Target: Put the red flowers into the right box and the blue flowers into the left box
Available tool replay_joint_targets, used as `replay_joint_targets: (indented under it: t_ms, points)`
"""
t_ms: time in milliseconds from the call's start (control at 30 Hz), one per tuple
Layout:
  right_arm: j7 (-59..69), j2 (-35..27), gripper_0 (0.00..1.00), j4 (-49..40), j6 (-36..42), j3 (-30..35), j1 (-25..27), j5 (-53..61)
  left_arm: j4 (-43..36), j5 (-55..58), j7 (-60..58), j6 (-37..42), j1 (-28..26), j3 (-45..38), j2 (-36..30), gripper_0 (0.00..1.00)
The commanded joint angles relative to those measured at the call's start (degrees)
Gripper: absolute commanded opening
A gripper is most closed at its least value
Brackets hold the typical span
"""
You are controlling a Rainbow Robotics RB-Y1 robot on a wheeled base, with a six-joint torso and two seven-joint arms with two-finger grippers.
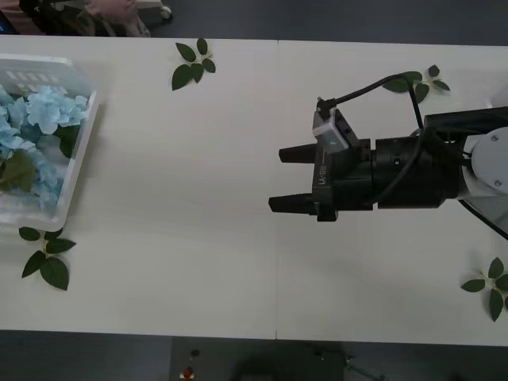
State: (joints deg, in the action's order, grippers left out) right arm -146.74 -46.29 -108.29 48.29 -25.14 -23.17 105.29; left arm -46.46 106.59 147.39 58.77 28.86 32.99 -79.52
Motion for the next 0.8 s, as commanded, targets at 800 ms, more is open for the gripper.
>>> replay_joint_targets:
  t_ms: [800]
  points:
    - [-0.03, 2.16, 0.88, -1.75, -3.29, 0.35, -1.79, -1.58, -34.31, 34.3, 7.61, -6.83, 0.76, -7.32, 8.16, 1.0]
